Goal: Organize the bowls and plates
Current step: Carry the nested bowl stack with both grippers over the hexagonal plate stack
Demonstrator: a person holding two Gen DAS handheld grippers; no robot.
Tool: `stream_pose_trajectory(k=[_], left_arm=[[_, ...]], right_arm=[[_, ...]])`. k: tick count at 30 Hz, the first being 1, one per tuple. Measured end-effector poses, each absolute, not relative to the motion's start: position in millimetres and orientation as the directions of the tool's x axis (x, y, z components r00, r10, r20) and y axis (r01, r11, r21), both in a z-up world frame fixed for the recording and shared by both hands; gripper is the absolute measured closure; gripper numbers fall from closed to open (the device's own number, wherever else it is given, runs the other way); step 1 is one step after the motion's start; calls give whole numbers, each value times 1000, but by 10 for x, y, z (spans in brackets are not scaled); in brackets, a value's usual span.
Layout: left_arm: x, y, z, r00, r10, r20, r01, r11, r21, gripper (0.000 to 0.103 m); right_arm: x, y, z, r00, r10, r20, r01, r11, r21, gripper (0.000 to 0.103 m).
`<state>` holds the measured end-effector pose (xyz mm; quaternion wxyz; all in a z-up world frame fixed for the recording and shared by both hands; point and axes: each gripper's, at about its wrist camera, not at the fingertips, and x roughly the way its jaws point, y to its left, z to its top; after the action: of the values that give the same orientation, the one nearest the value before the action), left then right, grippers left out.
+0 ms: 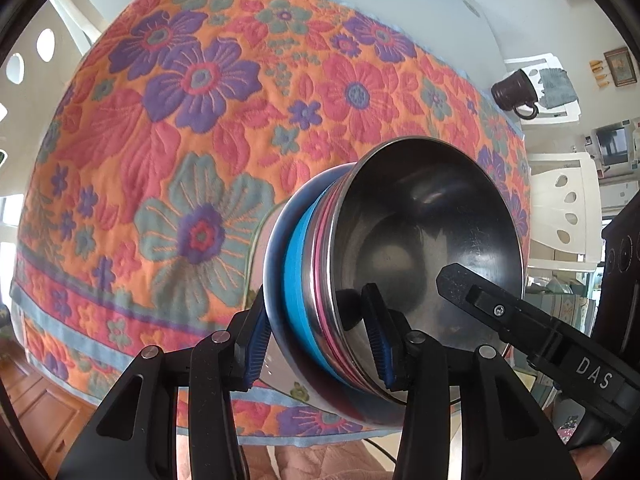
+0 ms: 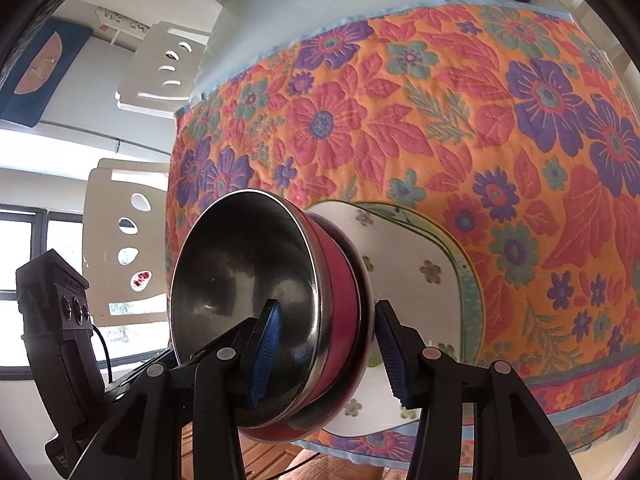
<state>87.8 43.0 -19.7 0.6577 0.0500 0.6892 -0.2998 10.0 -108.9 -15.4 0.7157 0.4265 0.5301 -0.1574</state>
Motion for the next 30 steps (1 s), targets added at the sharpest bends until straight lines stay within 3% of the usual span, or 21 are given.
stream_pose_trajectory(k=[30], left_arm=[[550,329,-317,-131,-311,-941,432,837,-337,62]], right_arm=[[-206,-1163,-304,327,276,-904,646,633,427,56]])
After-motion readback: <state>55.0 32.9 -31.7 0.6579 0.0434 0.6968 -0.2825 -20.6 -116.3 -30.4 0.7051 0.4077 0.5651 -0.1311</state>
